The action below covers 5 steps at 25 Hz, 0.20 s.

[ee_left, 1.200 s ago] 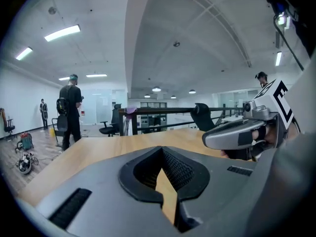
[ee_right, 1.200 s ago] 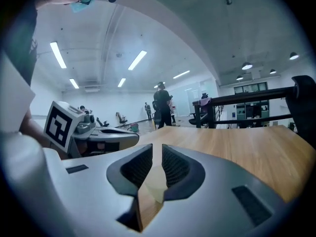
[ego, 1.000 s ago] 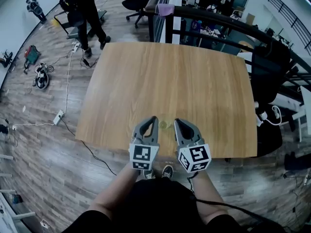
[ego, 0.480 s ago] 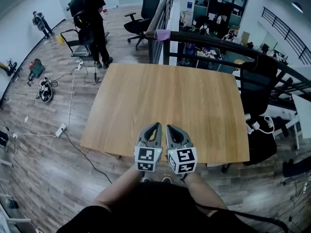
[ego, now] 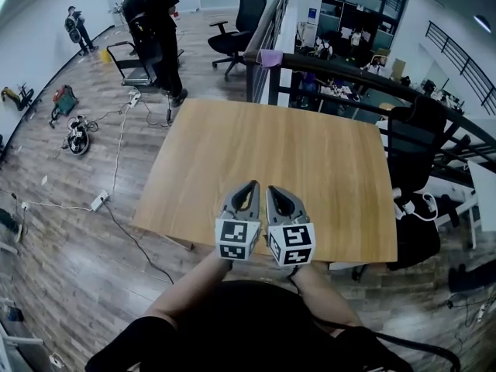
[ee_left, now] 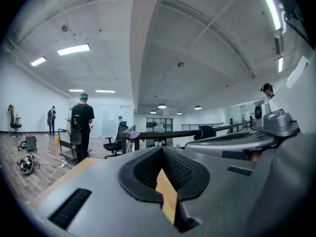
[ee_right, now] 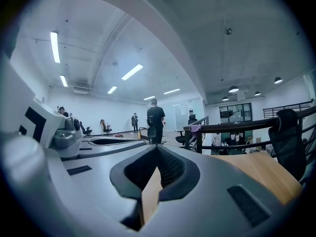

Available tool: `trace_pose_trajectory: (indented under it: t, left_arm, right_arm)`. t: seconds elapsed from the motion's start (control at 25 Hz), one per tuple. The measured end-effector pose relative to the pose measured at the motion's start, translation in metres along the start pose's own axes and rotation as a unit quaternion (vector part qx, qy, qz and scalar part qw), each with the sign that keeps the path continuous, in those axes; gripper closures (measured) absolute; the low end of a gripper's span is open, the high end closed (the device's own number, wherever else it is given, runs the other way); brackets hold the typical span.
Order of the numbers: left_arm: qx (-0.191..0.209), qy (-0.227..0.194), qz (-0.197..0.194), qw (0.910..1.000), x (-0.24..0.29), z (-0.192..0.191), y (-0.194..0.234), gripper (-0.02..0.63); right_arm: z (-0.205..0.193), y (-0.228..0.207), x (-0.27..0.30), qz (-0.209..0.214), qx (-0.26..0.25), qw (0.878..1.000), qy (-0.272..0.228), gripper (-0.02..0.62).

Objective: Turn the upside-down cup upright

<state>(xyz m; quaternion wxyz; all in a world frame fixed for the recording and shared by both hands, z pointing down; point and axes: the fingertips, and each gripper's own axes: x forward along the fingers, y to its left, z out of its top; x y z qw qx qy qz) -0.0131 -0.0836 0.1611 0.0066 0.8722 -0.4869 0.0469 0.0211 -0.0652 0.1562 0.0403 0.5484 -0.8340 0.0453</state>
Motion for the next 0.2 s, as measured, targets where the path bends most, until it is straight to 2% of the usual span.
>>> trace_pose_trajectory:
  t: [0.2]
  left_arm:
    - [0.001,0.002,-0.001,1.0000,0.0065,0.0006,0.0040,0.598]
  right_arm:
    - [0.0029,-0.0068,0.0091,0.000,0.003,1.000,0.002,0.581]
